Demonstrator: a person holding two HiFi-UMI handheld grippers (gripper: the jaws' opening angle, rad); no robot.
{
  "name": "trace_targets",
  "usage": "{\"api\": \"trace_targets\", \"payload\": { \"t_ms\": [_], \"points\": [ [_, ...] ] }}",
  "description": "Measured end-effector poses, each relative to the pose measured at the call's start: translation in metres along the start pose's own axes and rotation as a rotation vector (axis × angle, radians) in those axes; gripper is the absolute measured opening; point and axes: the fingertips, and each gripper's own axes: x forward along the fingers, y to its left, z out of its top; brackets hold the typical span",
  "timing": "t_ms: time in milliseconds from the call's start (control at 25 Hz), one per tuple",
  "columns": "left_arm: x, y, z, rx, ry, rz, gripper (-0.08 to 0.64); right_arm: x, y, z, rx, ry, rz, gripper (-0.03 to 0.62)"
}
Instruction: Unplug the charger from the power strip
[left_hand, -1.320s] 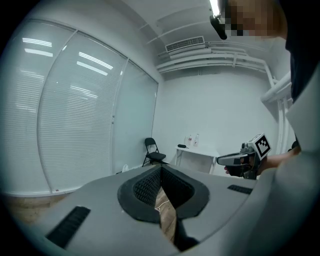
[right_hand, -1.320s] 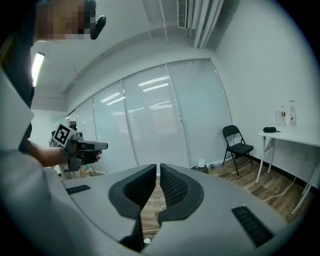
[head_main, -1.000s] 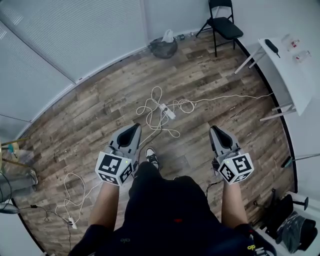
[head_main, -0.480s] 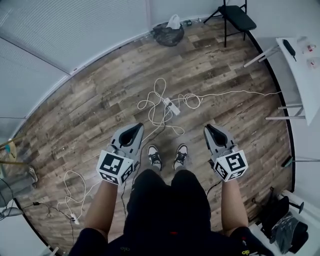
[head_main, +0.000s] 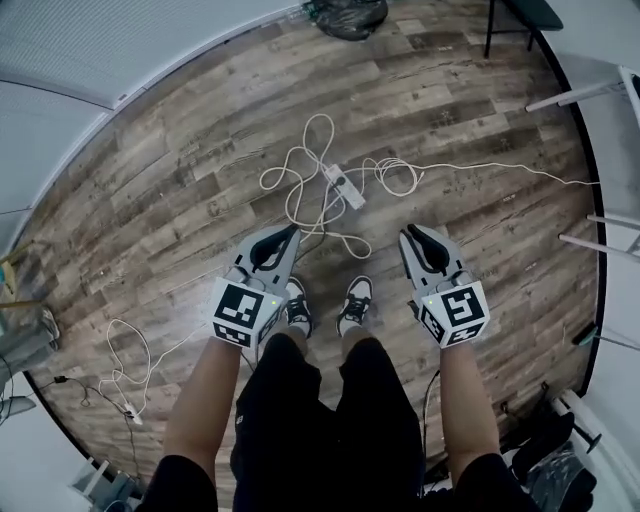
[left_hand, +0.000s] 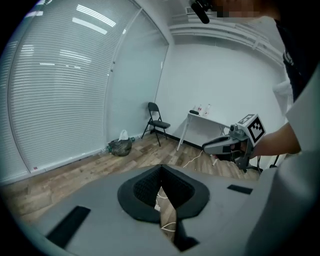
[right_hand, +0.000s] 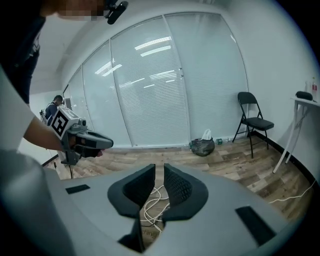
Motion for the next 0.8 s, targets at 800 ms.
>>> {"api": "trace_targets", "payload": {
  "t_ms": [800],
  "points": [
    [0.317, 0.101, -0.352, 0.114, 0.205, -0.169, 0.018, 0.267, -0.107, -0.414, -0.053, 0.248, 0.026, 0.158]
  ]
}}
